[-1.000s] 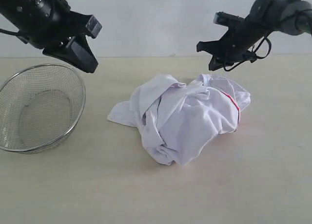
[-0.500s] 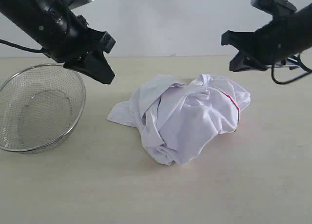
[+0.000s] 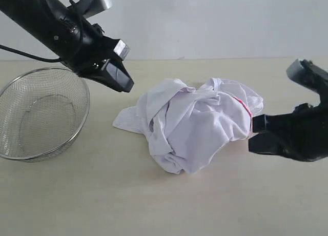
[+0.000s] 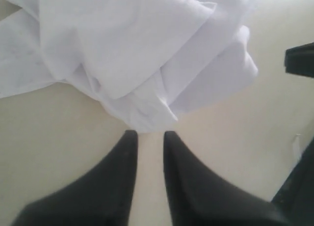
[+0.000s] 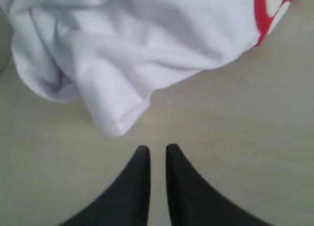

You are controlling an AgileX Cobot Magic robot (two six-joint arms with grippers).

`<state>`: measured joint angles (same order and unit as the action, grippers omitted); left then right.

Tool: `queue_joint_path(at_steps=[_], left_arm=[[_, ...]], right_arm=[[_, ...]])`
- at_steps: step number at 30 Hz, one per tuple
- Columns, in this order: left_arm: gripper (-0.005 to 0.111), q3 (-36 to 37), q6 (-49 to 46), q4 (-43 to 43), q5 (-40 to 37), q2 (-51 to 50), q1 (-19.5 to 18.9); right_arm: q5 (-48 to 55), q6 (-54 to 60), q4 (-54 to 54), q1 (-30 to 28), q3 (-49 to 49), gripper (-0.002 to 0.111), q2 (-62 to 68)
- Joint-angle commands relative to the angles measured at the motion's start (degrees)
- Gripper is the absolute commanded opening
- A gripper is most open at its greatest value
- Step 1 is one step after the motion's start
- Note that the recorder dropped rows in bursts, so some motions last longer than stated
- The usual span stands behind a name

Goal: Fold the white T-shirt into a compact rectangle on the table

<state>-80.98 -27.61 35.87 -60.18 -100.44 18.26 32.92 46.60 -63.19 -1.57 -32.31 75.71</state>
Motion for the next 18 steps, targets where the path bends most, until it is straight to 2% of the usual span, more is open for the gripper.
queue_joint_path(at_steps=[1,4,5,8,11,15,18], left_arm=[[0.050,0.20,-0.95,3.80,-2.05,-0.01,0.27],[0.062,0.29,-0.44,4.18,-2.27,-0.01,0.27],[0.062,0.46,-0.11,4.18,-2.27,-0.01,0.27],[0.062,0.44,0.67,4.18,-3.34,-0.01,0.27],[0.062,0.44,2.38,4.18,-4.27,-0.01,0.27],[0.062,0.63,3.37,4.18,-5.42,-0.01,0.27],[0.062,1.82,3.37,4.18,-5.01,-0.01,0.27]], right_arm=[[3.77,9.11,-8.53,4.43,1.62,0.042,0.97],[-3.04,9.59,-9.12,10.29,1.62,0.079,2.69],[-5.86,9.59,-9.12,11.99,1.62,0.085,3.56],[-13.07,9.72,-9.59,17.00,1.22,0.083,6.82],[-16.38,10.01,-10.01,20.48,-0.52,0.073,10.47],[-18.60,9.89,-10.01,21.54,-4.76,0.063,14.88],[-18.98,9.89,-10.01,21.54,-8.21,0.064,17.13]])
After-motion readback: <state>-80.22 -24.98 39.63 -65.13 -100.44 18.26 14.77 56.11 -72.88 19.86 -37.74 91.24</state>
